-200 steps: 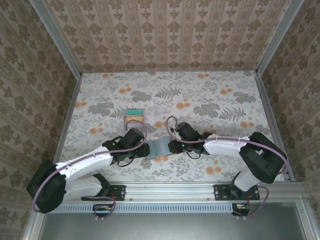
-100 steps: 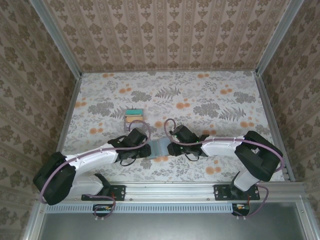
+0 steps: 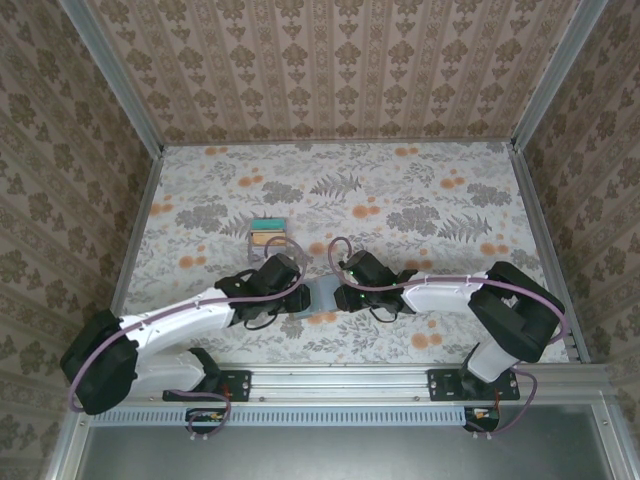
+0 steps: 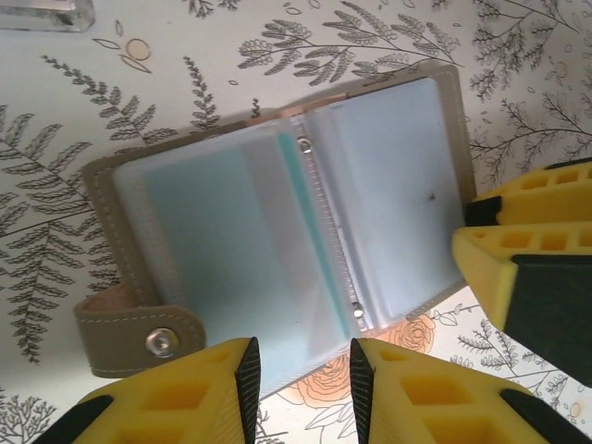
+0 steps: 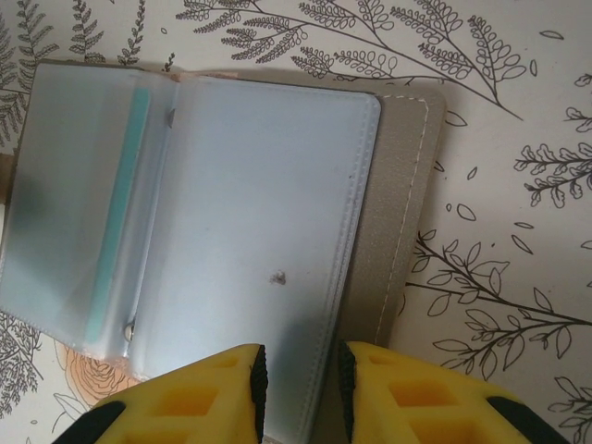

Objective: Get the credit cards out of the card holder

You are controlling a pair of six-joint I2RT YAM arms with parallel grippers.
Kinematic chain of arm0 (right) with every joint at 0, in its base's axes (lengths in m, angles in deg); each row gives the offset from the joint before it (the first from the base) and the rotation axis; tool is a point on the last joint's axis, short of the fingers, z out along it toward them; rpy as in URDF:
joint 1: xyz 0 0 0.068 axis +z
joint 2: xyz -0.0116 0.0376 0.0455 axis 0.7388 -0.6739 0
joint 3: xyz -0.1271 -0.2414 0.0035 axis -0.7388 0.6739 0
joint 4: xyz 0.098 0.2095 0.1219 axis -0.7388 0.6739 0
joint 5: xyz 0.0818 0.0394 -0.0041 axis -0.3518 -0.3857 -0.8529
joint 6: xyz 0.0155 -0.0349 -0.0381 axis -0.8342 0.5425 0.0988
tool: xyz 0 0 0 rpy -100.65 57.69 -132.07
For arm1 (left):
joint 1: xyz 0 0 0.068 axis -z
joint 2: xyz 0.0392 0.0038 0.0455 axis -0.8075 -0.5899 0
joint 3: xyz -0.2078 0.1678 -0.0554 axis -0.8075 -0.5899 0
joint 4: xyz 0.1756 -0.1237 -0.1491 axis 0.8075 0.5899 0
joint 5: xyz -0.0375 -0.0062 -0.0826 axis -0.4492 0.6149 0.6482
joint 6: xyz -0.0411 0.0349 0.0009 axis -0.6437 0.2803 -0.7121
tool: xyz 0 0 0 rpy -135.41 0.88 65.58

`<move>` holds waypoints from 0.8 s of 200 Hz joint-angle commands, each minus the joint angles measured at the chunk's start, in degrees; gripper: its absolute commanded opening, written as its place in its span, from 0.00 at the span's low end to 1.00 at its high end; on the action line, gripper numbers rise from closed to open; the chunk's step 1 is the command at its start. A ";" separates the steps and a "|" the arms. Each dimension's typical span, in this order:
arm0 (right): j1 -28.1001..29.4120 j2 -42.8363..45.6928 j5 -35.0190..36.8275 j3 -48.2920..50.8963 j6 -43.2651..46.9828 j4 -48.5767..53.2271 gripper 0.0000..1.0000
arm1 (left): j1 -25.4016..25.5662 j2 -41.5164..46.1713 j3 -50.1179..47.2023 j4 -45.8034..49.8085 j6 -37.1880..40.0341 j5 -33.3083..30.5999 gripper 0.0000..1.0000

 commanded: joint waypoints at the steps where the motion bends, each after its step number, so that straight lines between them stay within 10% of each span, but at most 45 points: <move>1: 0.41 -1.14 0.71 0.55 -0.58 -0.20 0.30 | 0.58 -2.10 1.81 1.14 0.71 -1.06 0.35; 160: 0.61 -1.91 0.51 0.64 -1.23 -0.70 0.30 | -3.87 -6.17 -0.64 0.98 -1.02 0.78 0.33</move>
